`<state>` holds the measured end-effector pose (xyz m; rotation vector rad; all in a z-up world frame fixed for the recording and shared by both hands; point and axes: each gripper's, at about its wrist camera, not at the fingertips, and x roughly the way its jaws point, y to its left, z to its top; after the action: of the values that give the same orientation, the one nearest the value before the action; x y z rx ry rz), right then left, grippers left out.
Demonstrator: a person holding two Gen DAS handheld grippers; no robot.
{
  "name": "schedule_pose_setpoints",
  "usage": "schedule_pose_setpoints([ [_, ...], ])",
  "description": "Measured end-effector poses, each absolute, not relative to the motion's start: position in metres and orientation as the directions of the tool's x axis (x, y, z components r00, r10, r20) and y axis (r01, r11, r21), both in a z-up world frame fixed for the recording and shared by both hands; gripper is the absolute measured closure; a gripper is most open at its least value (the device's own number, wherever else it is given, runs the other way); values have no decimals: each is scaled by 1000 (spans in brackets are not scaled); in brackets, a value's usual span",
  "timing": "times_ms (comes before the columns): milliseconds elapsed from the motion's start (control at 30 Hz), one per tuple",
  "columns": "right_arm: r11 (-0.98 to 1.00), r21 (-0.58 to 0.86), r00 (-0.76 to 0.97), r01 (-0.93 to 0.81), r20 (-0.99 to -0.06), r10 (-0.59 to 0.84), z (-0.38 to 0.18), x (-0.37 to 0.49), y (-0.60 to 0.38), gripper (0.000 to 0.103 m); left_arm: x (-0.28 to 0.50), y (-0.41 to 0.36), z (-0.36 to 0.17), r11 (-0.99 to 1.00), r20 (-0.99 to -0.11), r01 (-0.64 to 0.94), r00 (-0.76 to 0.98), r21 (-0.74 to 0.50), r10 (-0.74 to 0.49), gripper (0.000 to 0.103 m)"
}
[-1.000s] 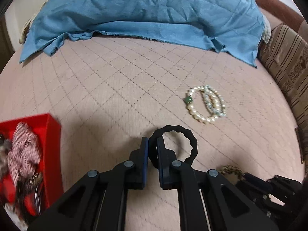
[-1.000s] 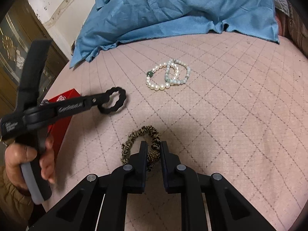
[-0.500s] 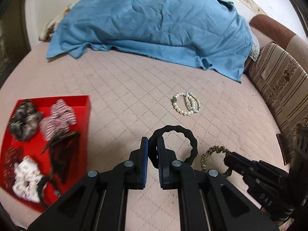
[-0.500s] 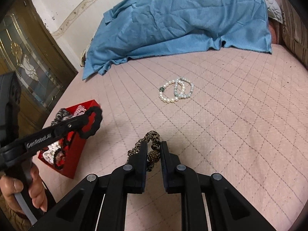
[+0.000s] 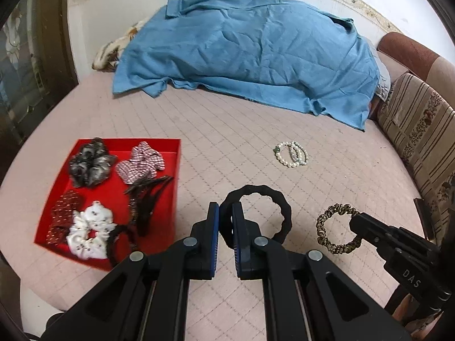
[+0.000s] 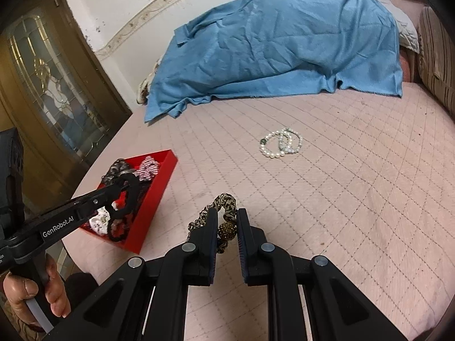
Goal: Organize jewelry
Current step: 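Carry both hair ties to the red tray and open both tools to drop them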
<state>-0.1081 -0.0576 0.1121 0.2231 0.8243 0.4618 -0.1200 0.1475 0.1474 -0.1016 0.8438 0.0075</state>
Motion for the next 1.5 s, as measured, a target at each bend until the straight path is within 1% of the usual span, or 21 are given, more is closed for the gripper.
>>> schedule_pose_setpoints([
  [367, 880, 328, 603, -344, -642, 474, 131, -131, -44, 89, -148, 152, 167, 997, -703, -78, 709, -1, 55, 94],
  [600, 879, 301, 606, -370, -639, 474, 140, -140, -32, 89, -158, 157, 172, 996, -688, -86, 721, 27, 81, 94],
  [867, 876, 278, 603, -394, -642, 475, 145, -144, -19, 88, -163, 169, 170, 994, -685, -103, 723, 20, 89, 94],
  [1200, 866, 255, 581, -430, -656, 482, 150, -142, 7, 88, -162, 195, 160, 990, -703, -139, 706, -13, 90, 94],
  [1500, 843, 279, 529, -460, -676, 513, 148, -126, 38, 88, -158, 225, 145, 981, -722, -187, 685, -48, 95, 94],
])
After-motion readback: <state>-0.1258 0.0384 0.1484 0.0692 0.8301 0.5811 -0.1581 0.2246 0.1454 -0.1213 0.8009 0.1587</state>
